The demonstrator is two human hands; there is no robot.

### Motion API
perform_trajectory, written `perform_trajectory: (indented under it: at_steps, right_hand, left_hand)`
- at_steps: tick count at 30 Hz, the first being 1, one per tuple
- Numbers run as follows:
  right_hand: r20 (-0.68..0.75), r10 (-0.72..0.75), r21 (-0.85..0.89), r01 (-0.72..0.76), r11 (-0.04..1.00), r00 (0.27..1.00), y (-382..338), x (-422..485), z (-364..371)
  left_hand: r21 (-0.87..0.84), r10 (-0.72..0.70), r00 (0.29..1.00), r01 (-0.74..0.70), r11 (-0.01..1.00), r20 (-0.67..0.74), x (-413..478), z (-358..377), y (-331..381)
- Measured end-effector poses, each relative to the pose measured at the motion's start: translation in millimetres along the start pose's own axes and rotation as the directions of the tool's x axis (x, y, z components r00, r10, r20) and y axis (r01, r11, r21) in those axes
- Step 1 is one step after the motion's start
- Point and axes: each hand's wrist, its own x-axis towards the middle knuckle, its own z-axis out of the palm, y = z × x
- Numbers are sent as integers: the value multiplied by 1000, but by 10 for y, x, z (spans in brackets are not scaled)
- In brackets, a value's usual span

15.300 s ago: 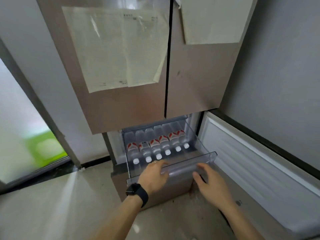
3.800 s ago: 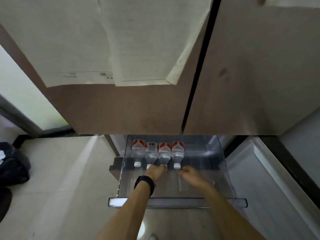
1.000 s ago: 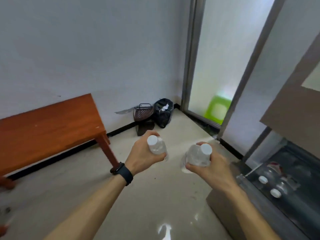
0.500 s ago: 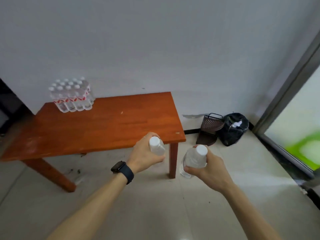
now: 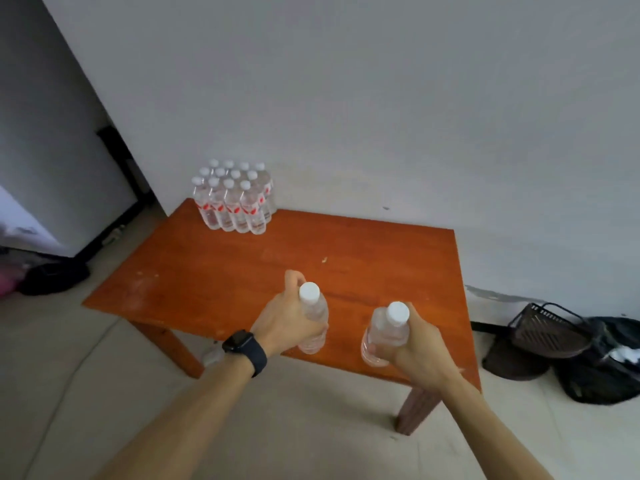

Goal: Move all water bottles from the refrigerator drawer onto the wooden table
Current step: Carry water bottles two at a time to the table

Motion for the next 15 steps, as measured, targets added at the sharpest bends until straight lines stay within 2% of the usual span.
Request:
perform_trajectory:
  at_steps: [7,10,13,15]
  right_hand:
    - [136,-64,-58,72,996,989,-248,1331,101]
    - [154,-59,-76,71,995,986,-362,1884,276]
    - [146,-38,-91,52,995,989,-490,2432,505]
    - [130,-20,-105,34,994,991,-561,2792,670]
  left_hand:
    - [122,-8,1000,7,992,2,1074,-339,-316]
    - [151,-1,999,7,988,-38,1575,-438,-516]
    - [144,2,1000,1,990,-22,2138,-574,-759]
    - [205,59,998,-61,977,16,2516,-712,-895]
